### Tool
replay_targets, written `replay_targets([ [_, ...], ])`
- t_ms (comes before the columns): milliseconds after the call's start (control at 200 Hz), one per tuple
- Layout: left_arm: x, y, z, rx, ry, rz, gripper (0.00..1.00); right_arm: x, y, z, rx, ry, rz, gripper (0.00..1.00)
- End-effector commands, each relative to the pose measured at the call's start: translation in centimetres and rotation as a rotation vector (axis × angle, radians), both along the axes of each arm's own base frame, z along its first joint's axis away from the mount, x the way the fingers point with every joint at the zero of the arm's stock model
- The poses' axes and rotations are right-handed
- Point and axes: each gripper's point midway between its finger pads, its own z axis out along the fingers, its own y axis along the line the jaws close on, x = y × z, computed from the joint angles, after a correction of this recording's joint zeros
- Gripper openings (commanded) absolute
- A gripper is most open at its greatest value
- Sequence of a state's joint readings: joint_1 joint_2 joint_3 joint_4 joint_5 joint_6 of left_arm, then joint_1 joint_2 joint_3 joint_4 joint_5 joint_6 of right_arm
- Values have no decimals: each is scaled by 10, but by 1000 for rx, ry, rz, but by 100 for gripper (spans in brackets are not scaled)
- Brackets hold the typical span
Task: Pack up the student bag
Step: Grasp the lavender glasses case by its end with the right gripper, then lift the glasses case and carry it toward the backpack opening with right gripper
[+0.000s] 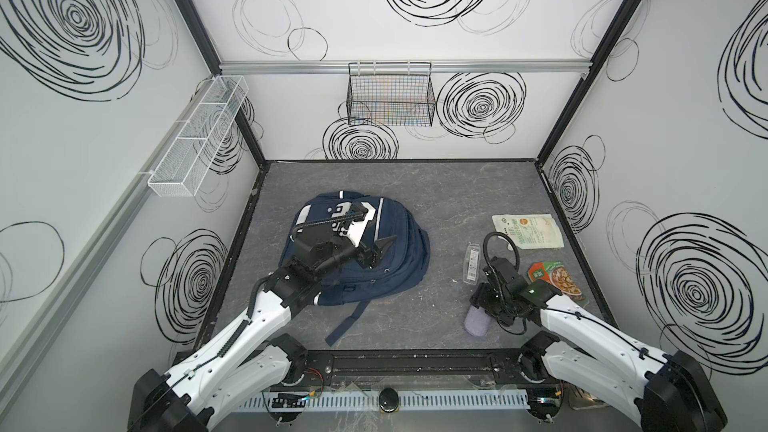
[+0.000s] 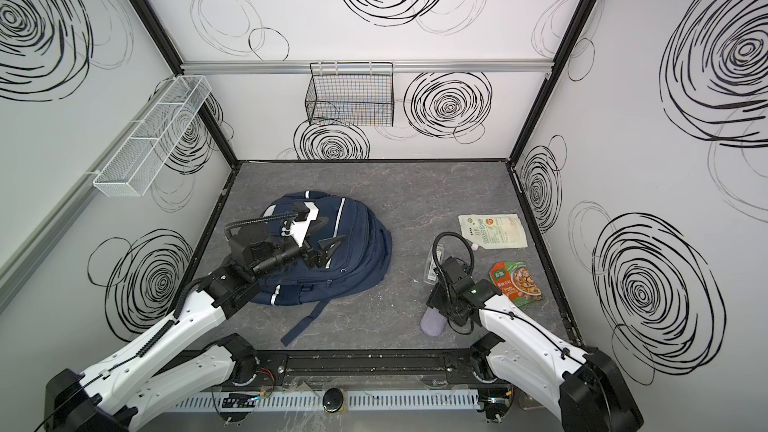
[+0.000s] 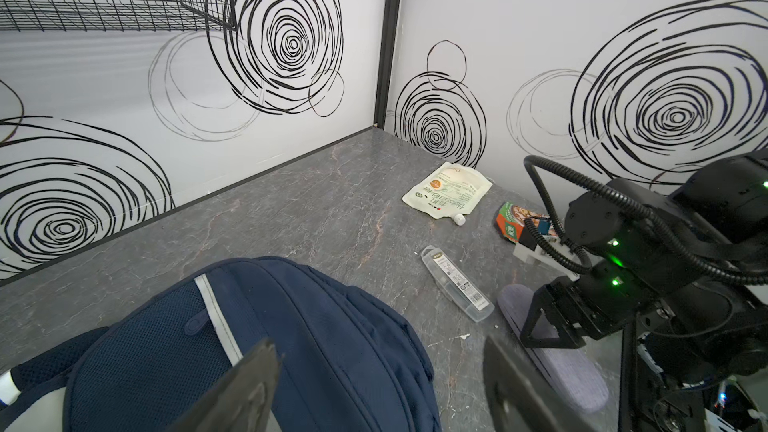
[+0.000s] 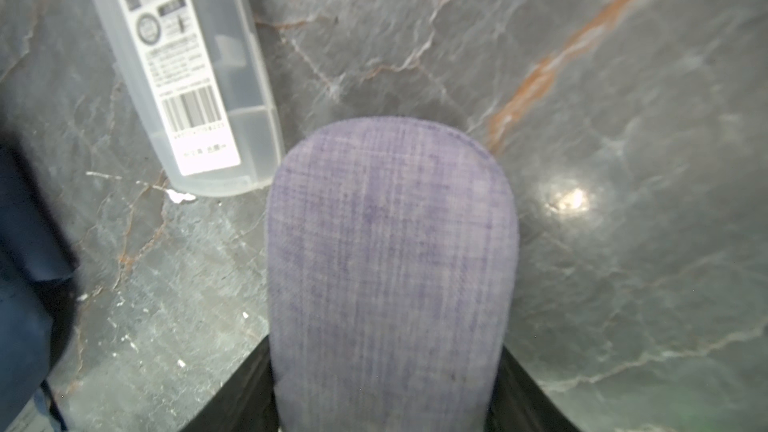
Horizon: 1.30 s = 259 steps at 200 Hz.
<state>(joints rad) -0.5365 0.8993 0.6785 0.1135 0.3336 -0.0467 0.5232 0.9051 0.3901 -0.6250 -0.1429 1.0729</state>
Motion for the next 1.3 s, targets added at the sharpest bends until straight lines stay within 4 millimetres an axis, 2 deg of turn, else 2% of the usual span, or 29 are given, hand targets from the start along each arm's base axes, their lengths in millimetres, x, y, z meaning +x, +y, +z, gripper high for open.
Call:
replay_targets([
  [0,1,-2,7,-13,-21,-10,81,-4,-11,-3,-39,-11,-9,53],
  [290,9,-3,-6,8,11,19,81,23,-13,39,-48,-191,1,50],
  [425,18,4,-8,-5,30,67,81,33,-7,56,-50,-236,48,49],
  [565,30,15,-13,-28,54,120,85,55,-1,88,-82,-349,104,49],
  [635,35,18,-17,-32,69,133,83,66,3,106,-94,-412,133,48],
  [930,51,13,-38,-47,219,121,79,113,34,166,-106,-689,248,47],
  [1081,68,19,-57,10,331,221,83,141,48,179,-84,-805,230,47],
  [1201,76,22,-74,57,389,260,82,164,72,198,-17,-871,248,46],
  [1291,76,16,-83,72,431,253,81,178,93,202,16,-869,307,46],
])
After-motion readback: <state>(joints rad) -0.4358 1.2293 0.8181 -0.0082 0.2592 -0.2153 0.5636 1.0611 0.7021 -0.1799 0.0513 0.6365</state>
